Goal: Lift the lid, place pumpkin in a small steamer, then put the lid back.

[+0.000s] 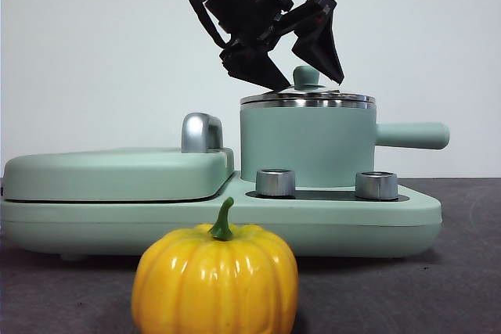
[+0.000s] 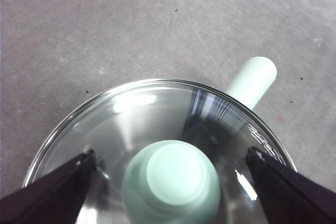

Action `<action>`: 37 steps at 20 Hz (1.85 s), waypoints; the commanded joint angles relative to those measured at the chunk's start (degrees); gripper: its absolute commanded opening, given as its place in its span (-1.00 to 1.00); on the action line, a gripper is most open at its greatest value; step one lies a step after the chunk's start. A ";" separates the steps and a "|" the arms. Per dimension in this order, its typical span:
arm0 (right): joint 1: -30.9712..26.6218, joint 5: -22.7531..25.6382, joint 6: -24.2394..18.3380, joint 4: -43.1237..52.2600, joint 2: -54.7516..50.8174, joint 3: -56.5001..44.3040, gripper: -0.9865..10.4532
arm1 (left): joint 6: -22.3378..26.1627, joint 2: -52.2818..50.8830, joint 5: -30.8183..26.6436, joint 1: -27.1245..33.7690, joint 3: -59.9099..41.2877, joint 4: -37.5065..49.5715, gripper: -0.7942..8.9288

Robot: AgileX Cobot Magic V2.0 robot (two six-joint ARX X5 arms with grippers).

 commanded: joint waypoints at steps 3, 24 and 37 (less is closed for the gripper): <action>0.17 -0.20 0.39 0.35 0.37 0.79 -0.04 | 1.40 1.09 -0.55 -0.59 1.40 0.61 -0.14; 0.17 -0.26 1.46 0.33 0.39 0.79 -0.04 | 2.16 -2.78 -1.31 -0.59 5.49 -3.37 -0.73; 18.29 0.17 10.34 0.74 16.48 0.81 -0.04 | 2.40 -21.88 -1.31 9.09 5.57 -21.81 -0.73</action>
